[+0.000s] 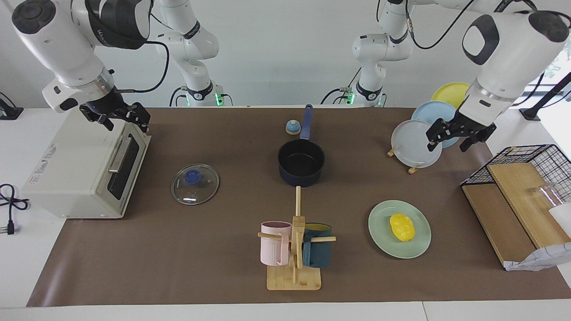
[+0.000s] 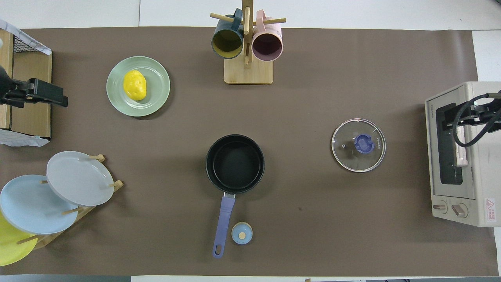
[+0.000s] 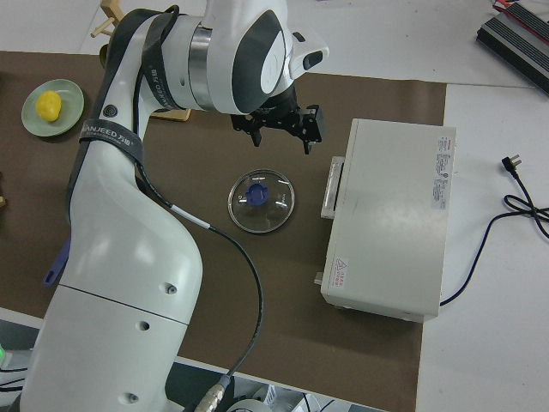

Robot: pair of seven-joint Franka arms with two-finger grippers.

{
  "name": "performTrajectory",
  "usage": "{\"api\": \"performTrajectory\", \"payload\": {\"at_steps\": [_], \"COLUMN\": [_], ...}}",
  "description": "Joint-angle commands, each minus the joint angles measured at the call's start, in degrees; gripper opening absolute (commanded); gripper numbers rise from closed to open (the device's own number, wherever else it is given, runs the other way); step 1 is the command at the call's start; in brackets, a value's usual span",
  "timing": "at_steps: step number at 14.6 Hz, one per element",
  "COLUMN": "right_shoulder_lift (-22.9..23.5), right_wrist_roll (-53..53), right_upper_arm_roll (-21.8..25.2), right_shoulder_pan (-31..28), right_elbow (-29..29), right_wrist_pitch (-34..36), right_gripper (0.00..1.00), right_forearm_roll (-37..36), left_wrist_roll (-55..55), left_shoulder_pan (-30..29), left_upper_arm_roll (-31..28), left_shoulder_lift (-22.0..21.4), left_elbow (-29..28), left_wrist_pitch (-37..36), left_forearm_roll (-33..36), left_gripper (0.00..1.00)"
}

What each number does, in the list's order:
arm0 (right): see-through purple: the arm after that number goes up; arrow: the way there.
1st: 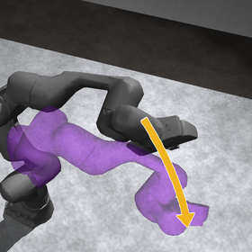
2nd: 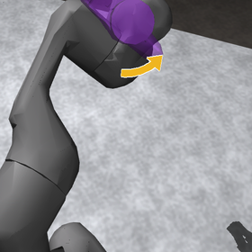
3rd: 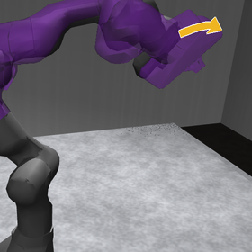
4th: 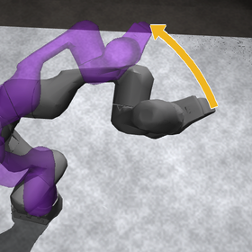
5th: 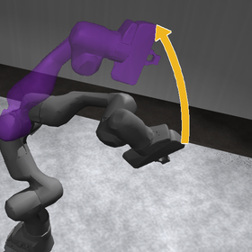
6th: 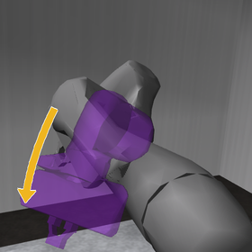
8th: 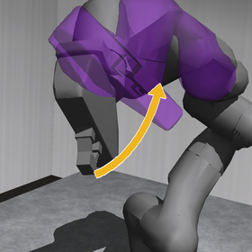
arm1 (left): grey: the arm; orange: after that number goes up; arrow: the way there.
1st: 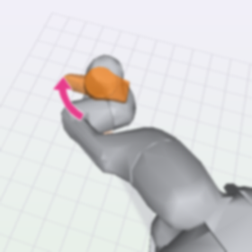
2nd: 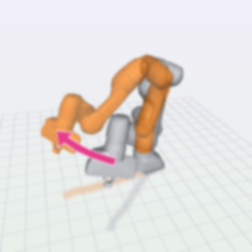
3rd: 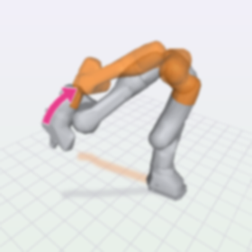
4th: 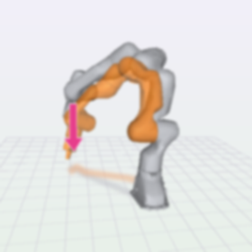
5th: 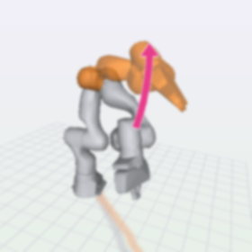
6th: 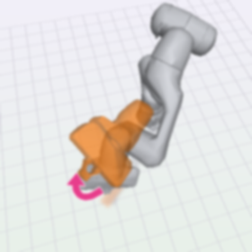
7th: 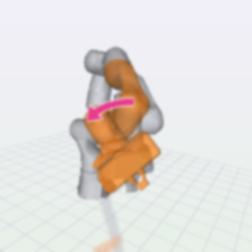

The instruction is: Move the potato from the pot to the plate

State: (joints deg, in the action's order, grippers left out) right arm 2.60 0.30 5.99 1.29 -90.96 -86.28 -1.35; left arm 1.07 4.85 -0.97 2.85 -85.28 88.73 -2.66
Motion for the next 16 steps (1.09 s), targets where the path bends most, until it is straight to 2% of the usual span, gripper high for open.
{"api": "performTrajectory", "payload": {"at_steps": [1,3,6,10,13,16], "right_shoulder_lift": [-1.28,-1.28,-1.28,-1.28,-1.28,-1.28], "right_wrist_roll": [1.1,1.1,1.1,1.1,1.1,1.1], "right_upper_arm_roll": [0.08,0.08,0.08,0.08,0.08,0.08], "right_shoulder_pan": [-0.15,-0.15,-0.15,-0.15,-0.15,-0.15], "right_elbow": [-1.59,-1.59,-1.59,-1.59,-1.59,-1.59], "right_wrist_pitch": [-0.73,-0.73,-0.73,-0.73,-0.73,-0.73], "right_gripper": [1.0,1.0,1.0,1.0,1.0,1.0], "right_forearm_roll": [1.0,1.0,1.0,1.0,1.0,1.0], "left_wrist_roll": [-0.19,-0.45,-1.78,-1.77,-1.78,-1.69], "left_shoulder_pan": [-0.1,-0.01,-0.36,-1.51,-1.15,-1.42], "left_upper_arm_roll": [0.0,0.0,0.35,1.58,1.75,1.93], "left_shoulder_lift": [-3.55,-4.87,-7.33,-6.28,-6.28,-6.46], "left_elbow": [-2.44,-4.8,-9.46,-6.75,-6.48,-6.92], "left_wrist_pitch": [-4.43,-5.85,-3.66,-3.56,-4.0,-3.65], "left_forearm_roll": [1.17,1.17,1.17,1.08,4.05,4.07], "left_gripper": [1.0,1.0,1.0,1.0,1.0,1.0]}}
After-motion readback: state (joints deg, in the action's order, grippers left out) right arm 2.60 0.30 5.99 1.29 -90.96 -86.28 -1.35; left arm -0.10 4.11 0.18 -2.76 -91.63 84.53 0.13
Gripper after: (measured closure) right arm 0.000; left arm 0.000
